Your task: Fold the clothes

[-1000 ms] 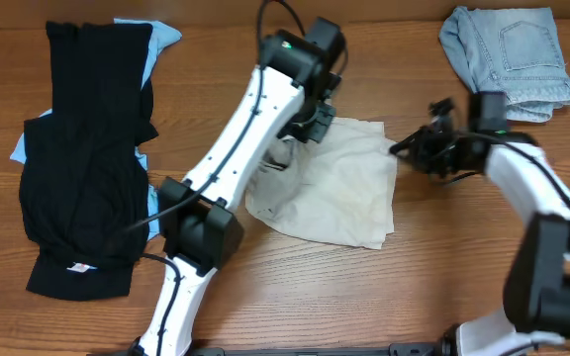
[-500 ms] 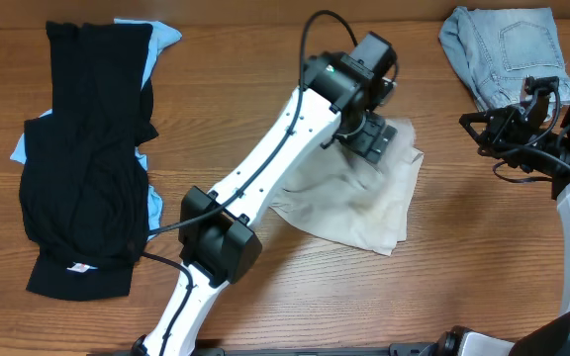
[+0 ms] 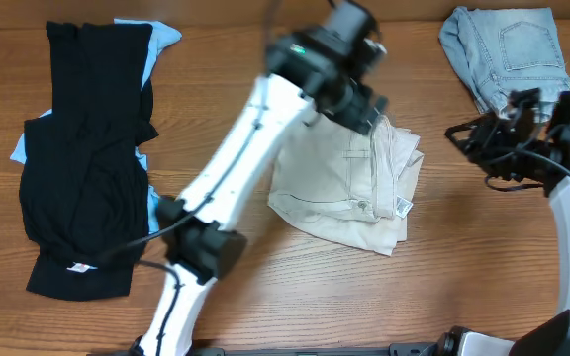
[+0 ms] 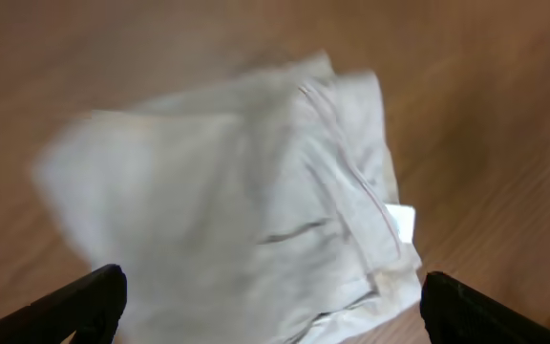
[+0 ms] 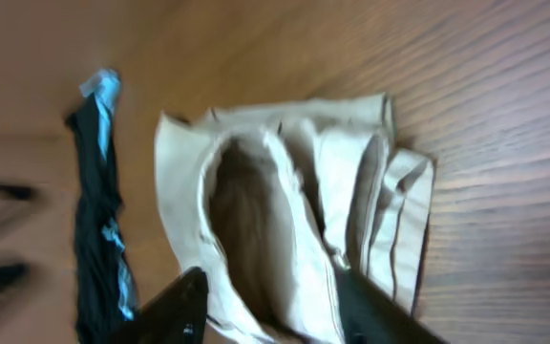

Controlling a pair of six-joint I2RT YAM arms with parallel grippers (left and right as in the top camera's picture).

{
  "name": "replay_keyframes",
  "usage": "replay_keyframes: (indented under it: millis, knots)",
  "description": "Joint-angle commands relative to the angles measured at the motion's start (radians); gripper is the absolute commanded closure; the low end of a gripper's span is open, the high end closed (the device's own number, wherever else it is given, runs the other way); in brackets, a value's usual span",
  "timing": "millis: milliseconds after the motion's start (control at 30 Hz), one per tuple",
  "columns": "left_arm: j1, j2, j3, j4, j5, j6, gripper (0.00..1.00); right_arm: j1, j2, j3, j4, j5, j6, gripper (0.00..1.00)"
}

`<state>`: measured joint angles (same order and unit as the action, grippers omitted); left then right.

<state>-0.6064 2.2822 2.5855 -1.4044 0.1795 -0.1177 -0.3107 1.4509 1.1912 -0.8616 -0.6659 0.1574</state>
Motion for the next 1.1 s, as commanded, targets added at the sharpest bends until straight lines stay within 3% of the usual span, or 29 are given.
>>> replay_keyframes:
  millis: [0, 267, 433, 467, 500, 533, 600, 633, 767, 1067]
  knots:
    - [0.095, -0.117, 0.05, -0.013, -0.051, -0.002, 0.0, 0.095, 0.038, 0.007, -0.005, 0.038, -0.079, 0.45]
    - [0.243, -0.124, 0.048, -0.074, -0.056, -0.002, 0.0, 0.383, 0.138, 0.007, 0.093, 0.224, -0.086, 0.35]
    - [0.27, -0.123, 0.048, -0.092, -0.056, -0.002, 0.0, 0.47, 0.22, 0.007, 0.143, 0.286, -0.067, 0.35]
    - [0.27, -0.123, 0.048, -0.092, -0.056, -0.002, 0.0, 0.474, 0.235, 0.007, 0.15, 0.304, -0.049, 0.39]
    - [0.27, -0.122, 0.048, -0.092, -0.056, -0.002, 0.0, 0.474, 0.246, 0.007, 0.155, 0.314, -0.045, 0.49]
    - [0.27, -0.122, 0.048, -0.092, -0.056, -0.002, 0.0, 0.474, 0.25, 0.007, 0.157, 0.318, -0.045, 0.6]
    - [0.264, -0.118, 0.048, -0.095, -0.056, -0.002, 0.0, 0.465, 0.243, 0.011, 0.157, 0.317, -0.032, 0.91]
    - [0.259, -0.114, 0.048, -0.096, -0.056, -0.002, 0.0, 0.458, 0.234, 0.015, 0.153, 0.317, -0.017, 0.96]
    - [0.254, -0.099, 0.047, -0.103, -0.056, -0.002, 0.0, 0.41, 0.184, 0.022, 0.13, 0.341, 0.105, 0.96]
    - [0.253, -0.078, 0.039, -0.114, -0.056, -0.002, 0.0, 0.348, 0.219, -0.051, 0.06, 0.451, 0.158, 0.96]
